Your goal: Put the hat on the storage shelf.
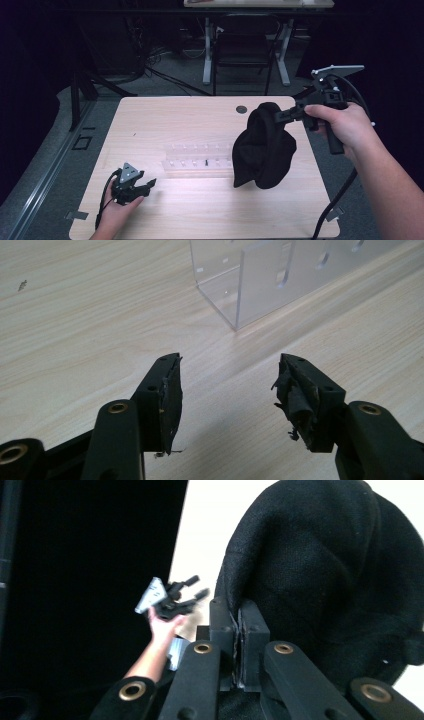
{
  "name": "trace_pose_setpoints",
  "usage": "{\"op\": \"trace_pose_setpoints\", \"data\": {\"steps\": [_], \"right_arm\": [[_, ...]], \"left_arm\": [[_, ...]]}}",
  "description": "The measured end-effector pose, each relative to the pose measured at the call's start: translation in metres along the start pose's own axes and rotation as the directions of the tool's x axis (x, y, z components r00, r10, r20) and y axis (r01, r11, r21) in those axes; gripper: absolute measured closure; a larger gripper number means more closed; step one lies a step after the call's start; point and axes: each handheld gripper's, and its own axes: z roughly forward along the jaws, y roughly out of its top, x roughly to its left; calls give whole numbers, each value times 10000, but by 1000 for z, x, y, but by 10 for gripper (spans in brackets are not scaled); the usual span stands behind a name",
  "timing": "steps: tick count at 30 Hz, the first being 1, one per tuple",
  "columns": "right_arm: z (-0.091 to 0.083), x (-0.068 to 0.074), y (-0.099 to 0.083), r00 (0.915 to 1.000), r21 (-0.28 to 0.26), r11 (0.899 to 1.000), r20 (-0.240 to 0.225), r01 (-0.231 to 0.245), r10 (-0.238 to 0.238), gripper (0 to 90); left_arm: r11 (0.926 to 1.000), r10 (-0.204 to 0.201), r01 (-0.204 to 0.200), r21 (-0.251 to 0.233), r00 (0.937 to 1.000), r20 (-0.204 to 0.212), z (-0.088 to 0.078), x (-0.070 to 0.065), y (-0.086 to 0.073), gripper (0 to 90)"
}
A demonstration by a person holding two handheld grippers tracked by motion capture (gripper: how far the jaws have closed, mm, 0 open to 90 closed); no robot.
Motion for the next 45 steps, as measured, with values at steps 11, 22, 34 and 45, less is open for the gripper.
{"op": "trace_pose_setpoints", "data": {"steps": [11,22,34,45], "right_arm": [[23,11,17,9986,-24,10000,-528,94,-95,879],[35,15,31,9976,-326,9994,-682,64,-86,879],[46,17,45,9962,-646,9979,-867,-47,-10,879],[64,19,59,9949,-752,9970,-1002,-185,109,879]], "left_arm": [[10000,-8,9,-14,10000,52,0,0,0,438],[10000,-22,22,-14,10000,59,0,0,0,438],[10000,-16,16,-41,10000,94,0,0,0,437],[10000,-11,12,-66,9999,115,0,1,1,437]]}}
